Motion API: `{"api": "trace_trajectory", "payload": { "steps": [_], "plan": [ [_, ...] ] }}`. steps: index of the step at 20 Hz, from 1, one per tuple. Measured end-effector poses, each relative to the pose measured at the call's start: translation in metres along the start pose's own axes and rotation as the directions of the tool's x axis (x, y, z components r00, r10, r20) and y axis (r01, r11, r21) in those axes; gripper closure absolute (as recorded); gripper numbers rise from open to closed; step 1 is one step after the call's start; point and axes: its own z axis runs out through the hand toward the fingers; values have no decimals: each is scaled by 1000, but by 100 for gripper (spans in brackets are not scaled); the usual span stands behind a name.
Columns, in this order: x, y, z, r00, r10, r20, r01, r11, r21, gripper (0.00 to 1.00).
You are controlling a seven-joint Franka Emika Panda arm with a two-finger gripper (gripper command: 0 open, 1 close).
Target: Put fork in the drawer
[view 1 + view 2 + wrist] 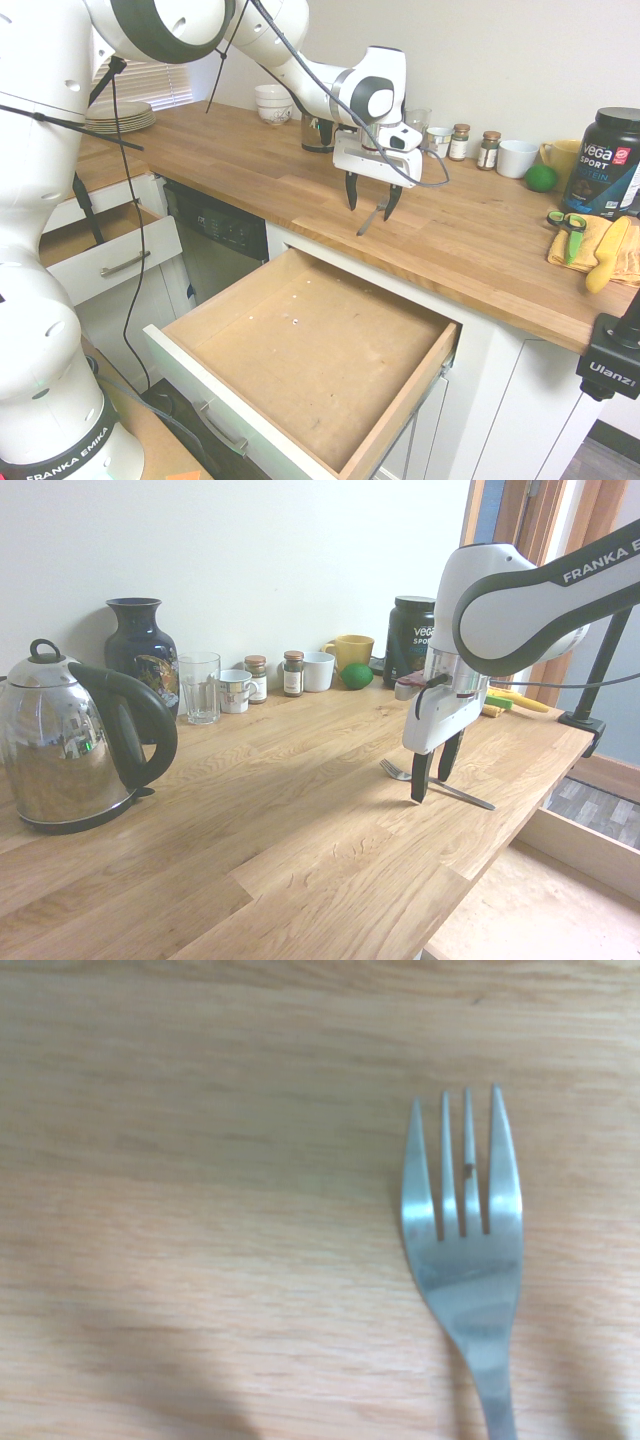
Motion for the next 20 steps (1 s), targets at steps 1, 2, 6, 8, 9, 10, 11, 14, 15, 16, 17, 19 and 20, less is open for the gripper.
{"api": "trace_trajectory", "payload": {
  "steps": [1, 2, 6, 8, 9, 10, 11, 14, 15, 16, 17, 19, 20],
  "plan": [
    [1, 0, 0, 1000, 1, -1, -1, 1000, 0, 100],
    [2, 0, 0, 1000, 2, -2, -2, 1000, 1, 100],
    [8, -1, 0, 1000, 6, -8, -6, 1000, 2, 100],
    [10, -2, 1, 1000, 7, -10, -7, 1000, 2, 100],
    [11, -2, 1, 1000, 8, -10, -8, 1000, 2, 100],
    [12, -3, 0, 1000, 8, -10, -8, 1000, 1, 100],
    [13, -3, 0, 1000, 8, -10, -8, 1000, 1, 100],
    [14, -4, 1, 1000, 9, -10, -9, 1000, 1, 100],
    [15, -4, 1, 1000, 9, -10, -9, 1000, 1, 100],
    [15, -3, 1, 1000, 11, -9, -11, 1000, 1, 100],
    [15, -3, 1, 1000, 12, -8, -12, 1000, 1, 100],
    [15, -2, 1, 1000, 15, -6, -15, 1000, 2, 100],
    [15, -2, 1, 1000, 16, -5, -16, 1000, 3, 100]
  ]
}}
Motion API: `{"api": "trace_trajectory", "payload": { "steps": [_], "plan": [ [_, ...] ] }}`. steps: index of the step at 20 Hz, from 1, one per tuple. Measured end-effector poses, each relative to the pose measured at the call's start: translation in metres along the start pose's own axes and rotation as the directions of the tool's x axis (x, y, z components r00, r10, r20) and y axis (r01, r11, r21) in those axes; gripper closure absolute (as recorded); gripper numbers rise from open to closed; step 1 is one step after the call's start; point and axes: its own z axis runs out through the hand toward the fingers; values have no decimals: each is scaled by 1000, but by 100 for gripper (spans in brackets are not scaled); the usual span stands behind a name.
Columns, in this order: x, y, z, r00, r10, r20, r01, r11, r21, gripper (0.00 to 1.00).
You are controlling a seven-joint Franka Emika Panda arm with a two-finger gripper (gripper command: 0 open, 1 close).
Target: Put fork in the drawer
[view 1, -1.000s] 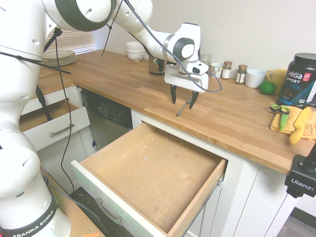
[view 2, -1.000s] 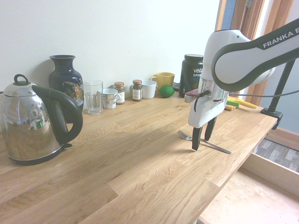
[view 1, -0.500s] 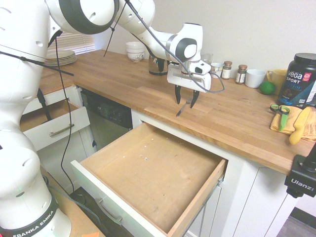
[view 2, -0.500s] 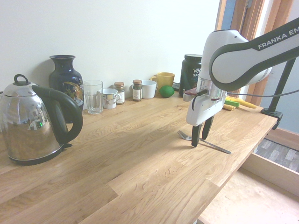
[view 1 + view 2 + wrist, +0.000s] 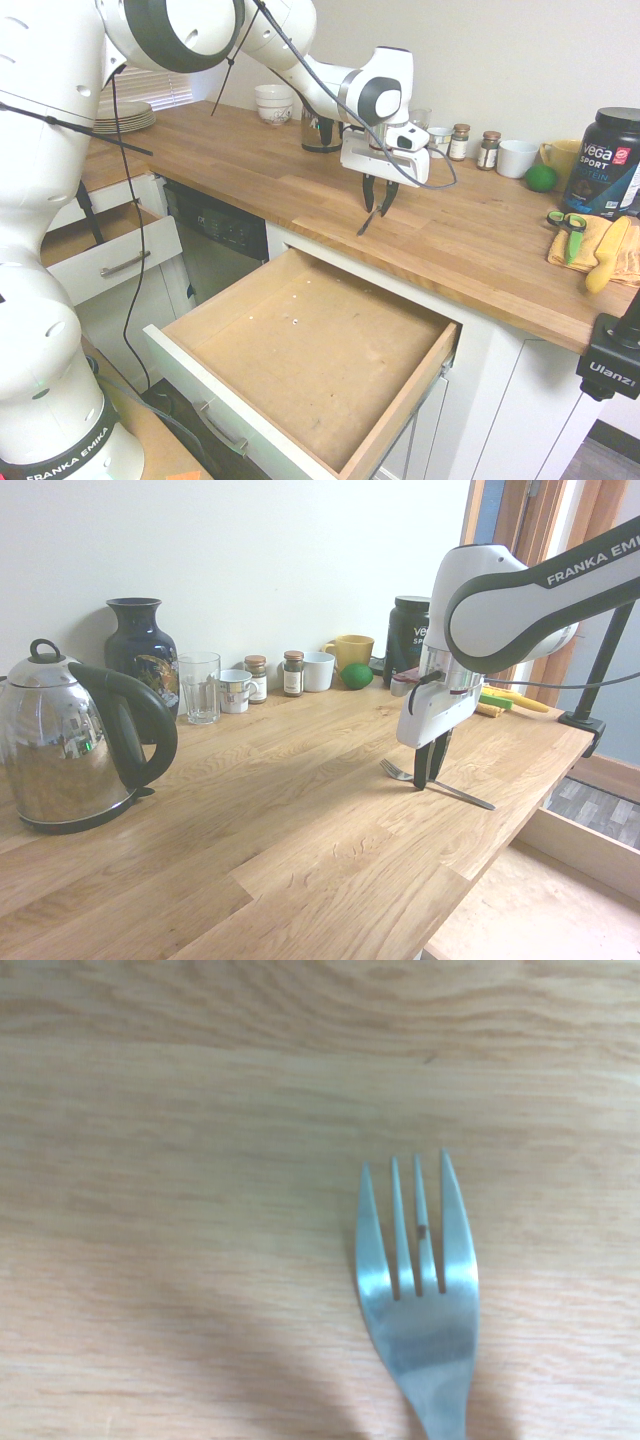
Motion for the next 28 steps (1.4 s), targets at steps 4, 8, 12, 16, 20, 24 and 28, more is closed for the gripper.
{"api": "trace_trajectory", "payload": {
  "steps": [4, 8, 12, 16, 20, 24, 28],
  "plan": [
    [-2, -2, 0, 1000, 0, 5, 0, 1000, 4, 100],
    [-3, -3, 0, 1000, -2, 5, 2, 1000, 4, 100],
    [-3, -3, 0, 1000, -1, 5, 1, 1000, 5, 100],
    [-1, -2, -1, 1000, 3, 2, -3, 1000, 5, 100],
    [1, -3, -7, 1000, 3, -7, -3, 1000, 11, 100],
    [1, -8, -19, 1000, -2, -24, 3, 1000, 26, 100],
    [0, -9, -30, 999, -4, -36, 5, 999, 37, 100]
  ]
}}
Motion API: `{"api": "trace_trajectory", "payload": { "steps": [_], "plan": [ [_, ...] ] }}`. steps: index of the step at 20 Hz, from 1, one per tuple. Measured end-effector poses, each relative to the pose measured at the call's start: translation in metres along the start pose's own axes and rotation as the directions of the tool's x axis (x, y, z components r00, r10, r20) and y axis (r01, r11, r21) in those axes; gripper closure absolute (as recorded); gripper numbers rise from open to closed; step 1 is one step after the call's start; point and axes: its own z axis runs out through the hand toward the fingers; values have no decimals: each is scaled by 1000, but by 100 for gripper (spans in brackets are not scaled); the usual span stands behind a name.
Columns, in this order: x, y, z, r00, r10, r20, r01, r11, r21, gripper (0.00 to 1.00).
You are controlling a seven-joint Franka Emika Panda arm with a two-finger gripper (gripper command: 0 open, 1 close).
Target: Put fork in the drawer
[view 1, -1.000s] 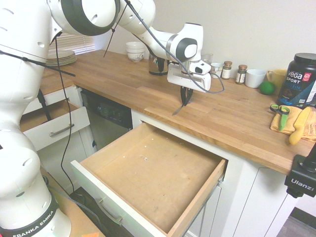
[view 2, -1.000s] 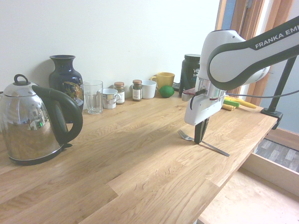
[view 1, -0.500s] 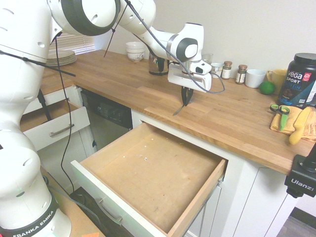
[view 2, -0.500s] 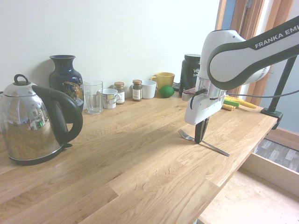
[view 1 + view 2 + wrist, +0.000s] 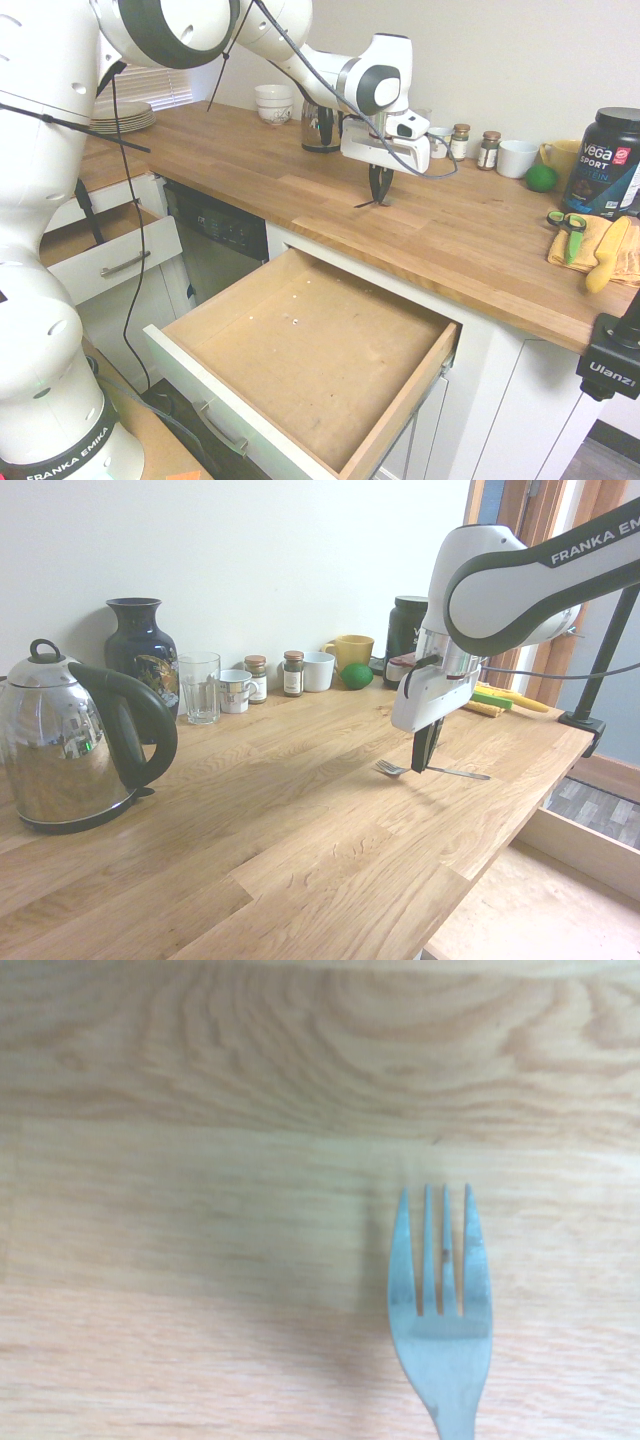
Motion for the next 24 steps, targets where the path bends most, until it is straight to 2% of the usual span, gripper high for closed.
{"api": "trace_trajectory", "payload": {
  "steps": [12, 24],
  "plan": [
    [-9, 2, -22, 1000, 1, -17, -1, 1000, 18, 100],
    [-101, 60, -22, 1000, 3, -25, -2, 999, 42, 100]
  ]
}}
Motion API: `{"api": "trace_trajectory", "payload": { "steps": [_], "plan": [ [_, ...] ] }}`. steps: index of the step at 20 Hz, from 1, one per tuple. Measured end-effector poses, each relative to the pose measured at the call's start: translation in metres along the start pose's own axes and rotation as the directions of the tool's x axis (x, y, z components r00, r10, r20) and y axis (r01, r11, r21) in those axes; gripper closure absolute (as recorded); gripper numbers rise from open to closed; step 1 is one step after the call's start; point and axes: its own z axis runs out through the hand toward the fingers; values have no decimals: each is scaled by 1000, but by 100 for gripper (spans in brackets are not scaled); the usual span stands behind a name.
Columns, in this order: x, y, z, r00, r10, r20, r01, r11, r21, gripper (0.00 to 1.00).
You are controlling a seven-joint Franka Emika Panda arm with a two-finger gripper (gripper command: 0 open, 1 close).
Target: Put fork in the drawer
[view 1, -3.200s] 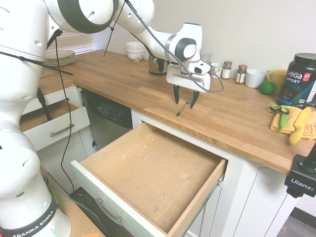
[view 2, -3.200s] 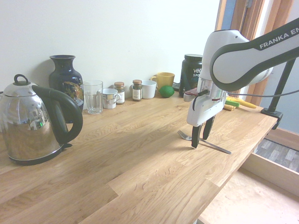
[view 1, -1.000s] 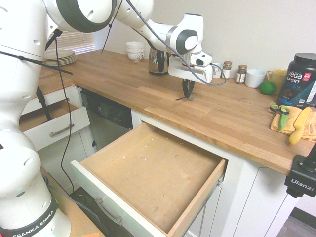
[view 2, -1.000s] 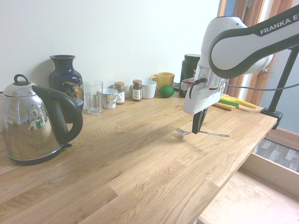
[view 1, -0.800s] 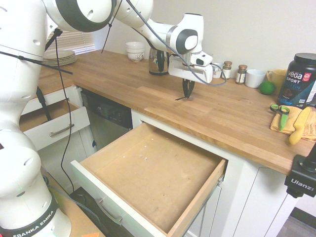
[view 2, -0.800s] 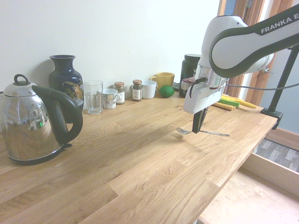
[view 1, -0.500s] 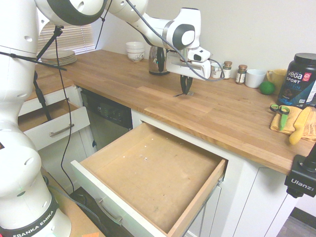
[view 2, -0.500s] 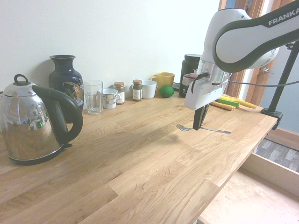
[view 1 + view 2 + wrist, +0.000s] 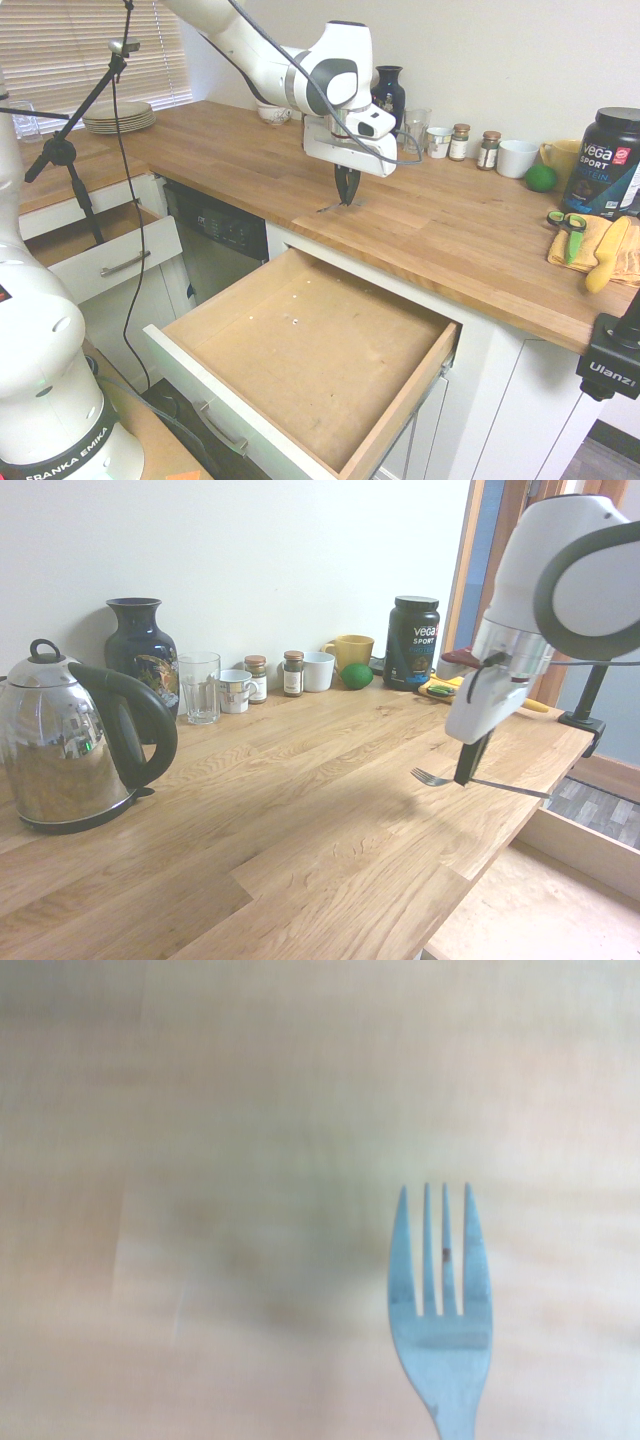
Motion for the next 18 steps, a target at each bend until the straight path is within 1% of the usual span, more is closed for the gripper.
{"api": "trace_trajectory", "payload": {
  "steps": [10, 18],
  "plan": [
    [-67, 60, 2, 1000, 17, -6, -17, 1000, 14, 100],
    [-93, 99, 19, 999, 47, 2, -47, 999, 0, 100]
  ]
}}
